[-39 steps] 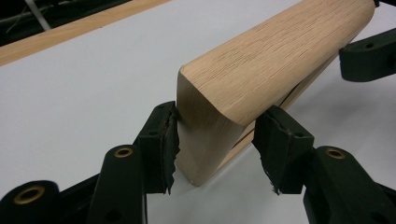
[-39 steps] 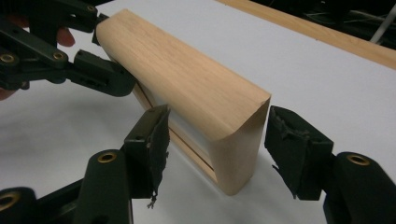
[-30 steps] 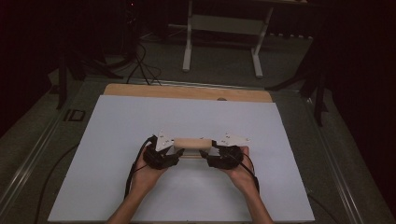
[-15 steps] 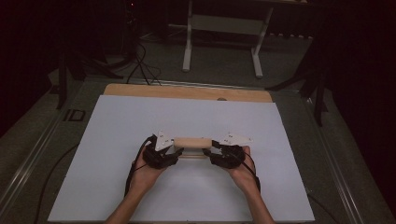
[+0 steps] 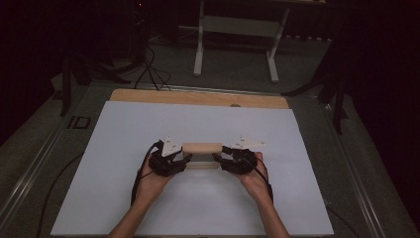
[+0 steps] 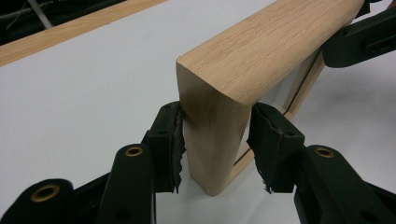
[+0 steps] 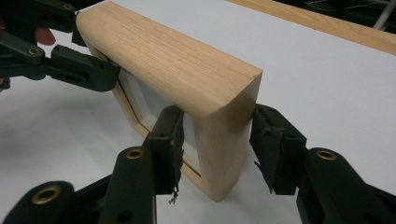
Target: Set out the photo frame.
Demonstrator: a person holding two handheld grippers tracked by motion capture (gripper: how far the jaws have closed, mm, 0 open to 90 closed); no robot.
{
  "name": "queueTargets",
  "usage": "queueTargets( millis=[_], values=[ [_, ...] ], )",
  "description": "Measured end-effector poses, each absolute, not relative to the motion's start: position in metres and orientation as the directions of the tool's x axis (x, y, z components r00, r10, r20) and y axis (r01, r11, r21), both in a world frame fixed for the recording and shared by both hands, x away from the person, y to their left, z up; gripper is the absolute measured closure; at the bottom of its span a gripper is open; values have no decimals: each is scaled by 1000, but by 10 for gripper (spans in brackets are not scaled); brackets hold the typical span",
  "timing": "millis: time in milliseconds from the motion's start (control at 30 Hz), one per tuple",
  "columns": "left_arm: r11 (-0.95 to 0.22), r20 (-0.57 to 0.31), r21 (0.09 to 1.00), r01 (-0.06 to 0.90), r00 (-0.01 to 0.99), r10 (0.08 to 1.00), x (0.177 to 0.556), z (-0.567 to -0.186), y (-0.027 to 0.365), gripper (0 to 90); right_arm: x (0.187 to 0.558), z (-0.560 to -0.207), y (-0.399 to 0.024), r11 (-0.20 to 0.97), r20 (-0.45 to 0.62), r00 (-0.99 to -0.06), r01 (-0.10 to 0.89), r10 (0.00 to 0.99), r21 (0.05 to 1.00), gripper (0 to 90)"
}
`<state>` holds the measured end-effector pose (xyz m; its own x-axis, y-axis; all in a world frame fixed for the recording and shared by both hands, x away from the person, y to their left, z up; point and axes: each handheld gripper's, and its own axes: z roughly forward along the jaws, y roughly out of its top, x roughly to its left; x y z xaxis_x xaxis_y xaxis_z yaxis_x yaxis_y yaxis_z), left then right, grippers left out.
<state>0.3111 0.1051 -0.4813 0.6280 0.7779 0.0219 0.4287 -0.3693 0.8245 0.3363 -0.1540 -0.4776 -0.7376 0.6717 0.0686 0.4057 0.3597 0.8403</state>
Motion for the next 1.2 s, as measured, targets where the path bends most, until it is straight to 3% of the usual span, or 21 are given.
queueTargets(
  millis=[1200],
  values=[
    [-341, -24, 823, 454, 628, 778, 333, -481, 114, 550, 352, -475, -144, 338, 82, -709, 430, 700, 837, 557]
  ],
)
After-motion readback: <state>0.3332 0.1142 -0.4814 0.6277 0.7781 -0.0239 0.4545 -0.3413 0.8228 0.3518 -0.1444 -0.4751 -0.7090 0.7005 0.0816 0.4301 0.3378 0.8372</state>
